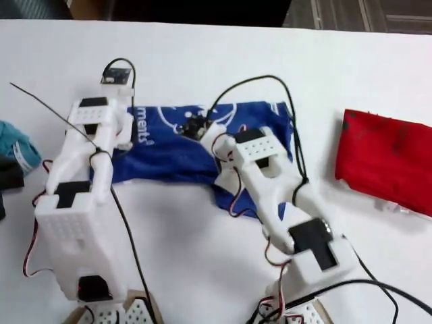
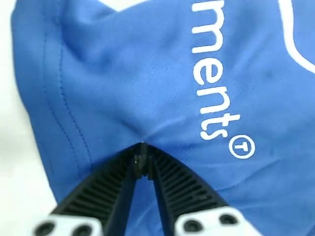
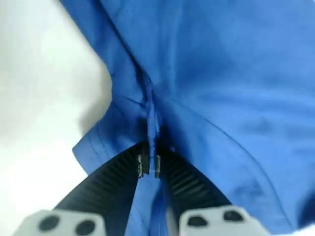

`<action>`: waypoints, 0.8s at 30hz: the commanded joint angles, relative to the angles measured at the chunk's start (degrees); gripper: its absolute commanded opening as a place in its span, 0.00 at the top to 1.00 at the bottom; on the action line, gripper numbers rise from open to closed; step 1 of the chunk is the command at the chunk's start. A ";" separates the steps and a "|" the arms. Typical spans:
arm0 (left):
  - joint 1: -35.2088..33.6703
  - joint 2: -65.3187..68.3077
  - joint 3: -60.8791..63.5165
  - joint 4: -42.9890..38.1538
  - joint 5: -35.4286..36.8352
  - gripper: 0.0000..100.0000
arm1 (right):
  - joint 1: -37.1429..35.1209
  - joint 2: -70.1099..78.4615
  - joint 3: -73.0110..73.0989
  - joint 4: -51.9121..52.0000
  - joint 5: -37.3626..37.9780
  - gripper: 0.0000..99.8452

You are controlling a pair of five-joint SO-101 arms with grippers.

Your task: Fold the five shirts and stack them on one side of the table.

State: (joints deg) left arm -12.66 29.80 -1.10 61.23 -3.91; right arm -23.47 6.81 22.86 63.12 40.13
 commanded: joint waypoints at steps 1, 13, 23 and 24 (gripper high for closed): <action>-2.46 -0.62 0.04 -1.14 0.18 0.97 | 0.48 -8.22 -0.88 3.74 0.35 0.98; -2.46 -0.62 -0.04 -1.14 0.18 0.97 | -5.67 -14.90 -0.53 13.58 0.35 0.98; -2.46 -0.62 0.04 -1.14 0.18 0.97 | -10.15 -14.90 2.55 12.70 -0.09 0.98; -2.46 -0.62 0.04 -1.14 0.18 0.97 | -9.19 -14.90 2.64 12.79 -0.09 0.96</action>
State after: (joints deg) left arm -12.66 29.80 -1.10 61.14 -3.91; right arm -34.29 -5.05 25.49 76.04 40.13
